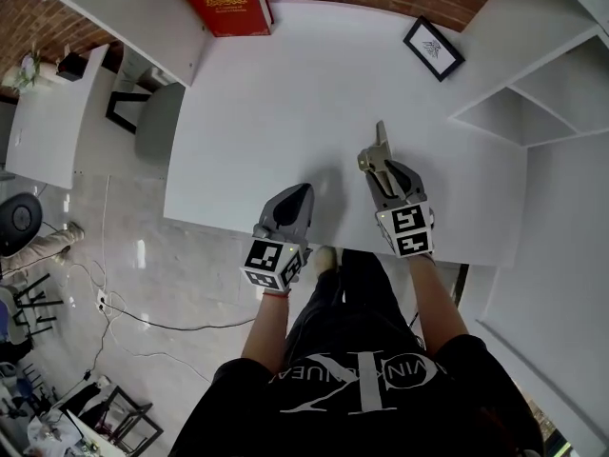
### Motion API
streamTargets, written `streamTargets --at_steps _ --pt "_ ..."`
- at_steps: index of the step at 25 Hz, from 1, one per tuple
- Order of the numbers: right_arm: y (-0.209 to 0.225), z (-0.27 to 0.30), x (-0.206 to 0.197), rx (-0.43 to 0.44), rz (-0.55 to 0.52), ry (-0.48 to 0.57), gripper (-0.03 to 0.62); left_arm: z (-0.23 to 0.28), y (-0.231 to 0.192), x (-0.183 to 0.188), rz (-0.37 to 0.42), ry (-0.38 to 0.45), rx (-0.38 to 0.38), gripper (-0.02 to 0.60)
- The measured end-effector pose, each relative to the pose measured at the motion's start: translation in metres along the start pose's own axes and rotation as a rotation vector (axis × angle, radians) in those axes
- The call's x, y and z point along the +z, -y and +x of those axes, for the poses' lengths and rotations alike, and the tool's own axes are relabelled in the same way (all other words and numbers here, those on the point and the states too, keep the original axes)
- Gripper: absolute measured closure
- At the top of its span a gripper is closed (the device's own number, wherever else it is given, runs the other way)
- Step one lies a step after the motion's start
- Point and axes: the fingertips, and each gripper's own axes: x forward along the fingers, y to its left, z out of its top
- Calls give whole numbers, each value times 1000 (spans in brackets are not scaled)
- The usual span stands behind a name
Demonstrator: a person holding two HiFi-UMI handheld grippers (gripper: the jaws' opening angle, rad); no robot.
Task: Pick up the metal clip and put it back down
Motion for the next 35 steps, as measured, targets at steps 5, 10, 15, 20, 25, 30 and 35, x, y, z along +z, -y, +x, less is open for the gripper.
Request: streamTargets --at_steps 5,10,15,20,25,30,35 --pt "-1 14 -2 -15 -24 -19 462 5 -3 -1 -11 -1 6 574" --pt "6 23 -6 -88 -80 -52 454 5 -7 -7 -26 -6 18 574" --pt "9 29 -6 -131 -89 -47 454 2 -11 -10 -40 -8 33 574" --pt "11 29 -5 -163 -108 -41 451 -1 -11 -12 -47 -6 41 574" --pt "21 21 1 -171 -12 24 483 -4 -11 -12 -52 0 48 574" --pt "35 14 3 -170 102 69 510 -4 -9 -10 -50 5 43 574" --pt "49 6 6 -163 196 102 530 -4 -6 -2 -47 21 40 574"
